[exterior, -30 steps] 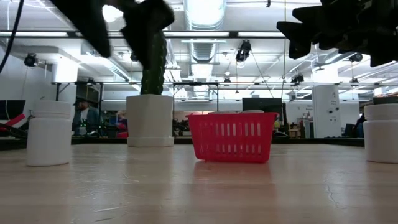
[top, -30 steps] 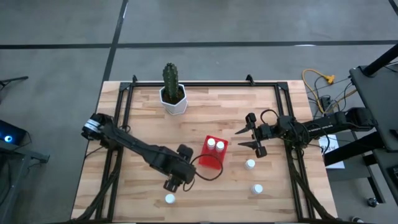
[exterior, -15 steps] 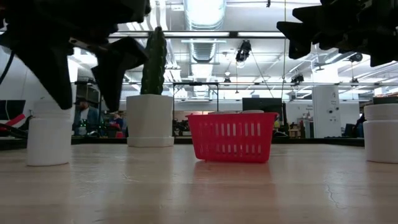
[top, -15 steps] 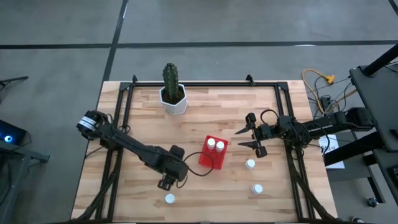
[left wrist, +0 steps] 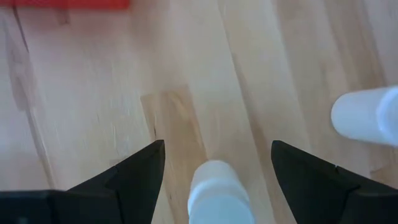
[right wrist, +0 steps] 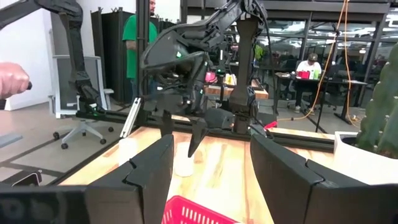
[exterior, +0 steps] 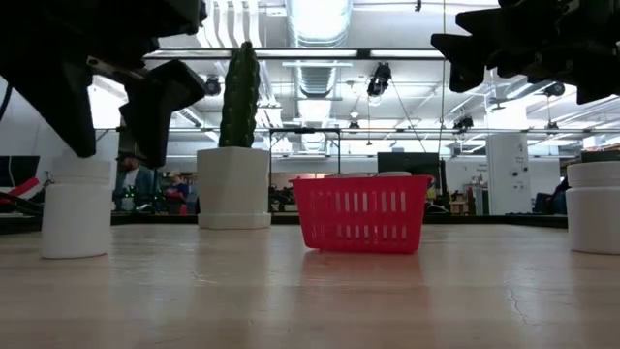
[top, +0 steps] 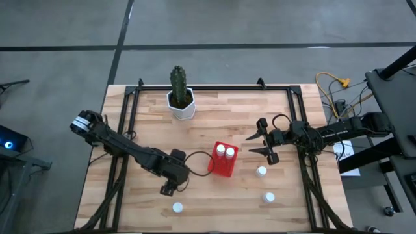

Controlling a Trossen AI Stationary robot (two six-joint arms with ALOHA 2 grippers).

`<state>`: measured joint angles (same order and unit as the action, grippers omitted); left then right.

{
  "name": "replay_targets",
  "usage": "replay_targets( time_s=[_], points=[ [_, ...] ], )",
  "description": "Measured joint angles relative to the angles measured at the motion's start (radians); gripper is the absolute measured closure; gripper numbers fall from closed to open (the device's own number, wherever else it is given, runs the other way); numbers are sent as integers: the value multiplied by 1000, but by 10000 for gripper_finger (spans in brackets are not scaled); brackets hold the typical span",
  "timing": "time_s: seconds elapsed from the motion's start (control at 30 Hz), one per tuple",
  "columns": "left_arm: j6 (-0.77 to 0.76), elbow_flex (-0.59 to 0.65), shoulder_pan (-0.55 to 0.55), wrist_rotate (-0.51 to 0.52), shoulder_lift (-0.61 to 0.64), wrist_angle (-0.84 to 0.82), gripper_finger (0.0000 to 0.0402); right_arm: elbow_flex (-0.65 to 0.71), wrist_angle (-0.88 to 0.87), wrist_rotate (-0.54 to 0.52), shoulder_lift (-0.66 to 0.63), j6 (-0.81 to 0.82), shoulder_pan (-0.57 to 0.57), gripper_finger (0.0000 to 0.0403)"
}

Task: Pick and place pill bottles into a basket
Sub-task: Put the white pill bottle into the red bin

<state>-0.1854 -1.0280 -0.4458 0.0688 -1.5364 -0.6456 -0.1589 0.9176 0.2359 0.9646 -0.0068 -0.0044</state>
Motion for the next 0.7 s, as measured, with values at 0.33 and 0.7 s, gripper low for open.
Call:
replay_targets(
  time_s=[0.33,0.7],
  points=[
    [-45,21,-6,-11,-2,5,127,0,-1,0,0,3,0,200],
    [-47,21,-8,-11,-2,-1,127,0,-1,0,0,4,0,200]
  ],
)
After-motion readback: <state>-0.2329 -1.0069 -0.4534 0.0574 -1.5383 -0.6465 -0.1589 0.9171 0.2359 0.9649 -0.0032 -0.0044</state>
